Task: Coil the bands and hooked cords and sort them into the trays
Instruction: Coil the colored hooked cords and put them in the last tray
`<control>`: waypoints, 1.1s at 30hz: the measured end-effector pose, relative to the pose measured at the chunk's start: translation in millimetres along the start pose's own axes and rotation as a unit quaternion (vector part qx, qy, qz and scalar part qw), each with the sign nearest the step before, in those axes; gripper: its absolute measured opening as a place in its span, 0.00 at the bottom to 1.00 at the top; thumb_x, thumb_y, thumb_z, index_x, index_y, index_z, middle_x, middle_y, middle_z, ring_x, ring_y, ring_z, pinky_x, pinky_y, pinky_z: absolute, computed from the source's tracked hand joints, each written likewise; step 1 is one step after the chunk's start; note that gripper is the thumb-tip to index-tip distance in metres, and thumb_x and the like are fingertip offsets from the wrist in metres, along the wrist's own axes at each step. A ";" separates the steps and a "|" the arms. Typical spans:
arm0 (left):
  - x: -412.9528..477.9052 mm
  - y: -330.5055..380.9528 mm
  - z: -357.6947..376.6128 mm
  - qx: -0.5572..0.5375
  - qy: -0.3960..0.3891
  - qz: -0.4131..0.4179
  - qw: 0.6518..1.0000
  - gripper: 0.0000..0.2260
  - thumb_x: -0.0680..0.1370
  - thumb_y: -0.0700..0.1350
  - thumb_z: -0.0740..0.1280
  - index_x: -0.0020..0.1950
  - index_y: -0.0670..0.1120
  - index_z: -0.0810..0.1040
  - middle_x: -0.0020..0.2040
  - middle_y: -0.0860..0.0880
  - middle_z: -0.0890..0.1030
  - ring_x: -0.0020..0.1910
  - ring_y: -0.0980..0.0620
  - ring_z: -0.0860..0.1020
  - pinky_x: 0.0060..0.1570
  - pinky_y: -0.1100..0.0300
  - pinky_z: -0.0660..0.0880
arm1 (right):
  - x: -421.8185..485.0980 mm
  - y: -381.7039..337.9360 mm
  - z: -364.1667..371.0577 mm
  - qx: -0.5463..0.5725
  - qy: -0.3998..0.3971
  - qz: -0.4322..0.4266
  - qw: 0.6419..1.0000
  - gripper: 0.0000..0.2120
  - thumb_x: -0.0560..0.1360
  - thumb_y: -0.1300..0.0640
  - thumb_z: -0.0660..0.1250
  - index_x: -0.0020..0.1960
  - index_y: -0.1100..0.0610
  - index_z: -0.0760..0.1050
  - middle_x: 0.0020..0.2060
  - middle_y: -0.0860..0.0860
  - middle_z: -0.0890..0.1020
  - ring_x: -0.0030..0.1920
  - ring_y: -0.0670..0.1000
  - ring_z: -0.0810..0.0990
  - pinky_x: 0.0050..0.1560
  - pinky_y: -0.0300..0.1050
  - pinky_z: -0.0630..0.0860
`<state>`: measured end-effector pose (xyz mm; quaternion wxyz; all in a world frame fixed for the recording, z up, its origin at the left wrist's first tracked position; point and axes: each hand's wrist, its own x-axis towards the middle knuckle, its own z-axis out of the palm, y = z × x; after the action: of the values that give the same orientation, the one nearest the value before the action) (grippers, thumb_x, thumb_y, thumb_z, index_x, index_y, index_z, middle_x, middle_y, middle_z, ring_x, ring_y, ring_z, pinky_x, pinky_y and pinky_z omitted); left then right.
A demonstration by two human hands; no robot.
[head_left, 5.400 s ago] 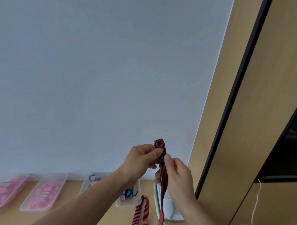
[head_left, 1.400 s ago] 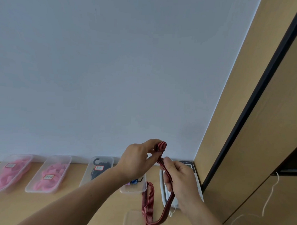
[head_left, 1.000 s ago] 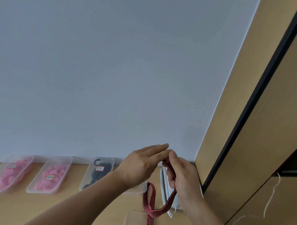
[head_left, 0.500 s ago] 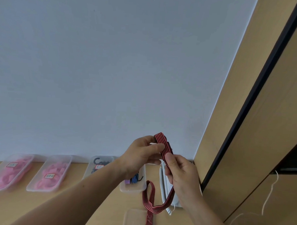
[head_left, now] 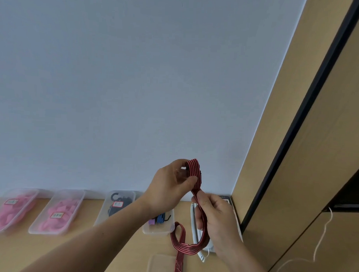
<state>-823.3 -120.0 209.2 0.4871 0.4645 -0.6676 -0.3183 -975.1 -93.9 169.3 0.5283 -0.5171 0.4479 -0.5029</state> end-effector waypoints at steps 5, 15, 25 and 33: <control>-6.0 -7.5 -0.4 0.258 0.042 0.174 0.949 0.11 0.80 0.47 0.65 0.62 0.49 0.78 0.50 0.55 0.85 0.43 0.53 0.83 0.43 0.58 0.79 | 0.5 -11.2 1.0 0.042 -0.004 0.004 0.999 0.25 0.75 0.40 0.61 0.40 0.62 0.80 0.25 0.55 0.74 0.22 0.48 0.69 0.24 0.39 0.66; -8.1 -28.1 -0.1 0.407 0.004 0.372 0.834 0.17 0.75 0.36 0.74 0.63 0.41 0.81 0.62 0.40 0.81 0.62 0.41 0.80 0.50 0.50 0.82 | 1.5 -13.9 2.7 0.012 -0.001 -0.001 1.000 0.30 0.73 0.38 0.62 0.41 0.67 0.79 0.25 0.54 0.74 0.23 0.48 0.69 0.25 0.39 0.66; -6.4 -9.7 -2.1 -0.196 -0.074 -0.232 0.950 0.17 0.80 0.50 0.64 0.66 0.44 0.78 0.60 0.42 0.83 0.57 0.46 0.82 0.59 0.52 0.78 | -3.7 -7.7 2.5 -0.003 0.015 -0.053 0.998 0.22 0.71 0.40 0.65 0.40 0.60 0.79 0.28 0.52 0.78 0.25 0.48 0.71 0.27 0.38 0.69; -5.4 8.6 -5.6 -0.191 -0.070 -0.178 0.963 0.11 0.79 0.42 0.68 0.60 0.40 0.77 0.50 0.42 0.86 0.49 0.39 0.83 0.53 0.48 0.79 | -0.9 -8.7 0.7 -0.064 0.016 -0.053 0.996 0.25 0.70 0.39 0.66 0.39 0.63 0.80 0.23 0.50 0.76 0.22 0.47 0.70 0.24 0.38 0.67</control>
<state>-820.2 -111.7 216.7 0.4542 0.4505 -0.5336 -0.5531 -975.1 -92.5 178.0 0.4594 -0.5652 0.4591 -0.5087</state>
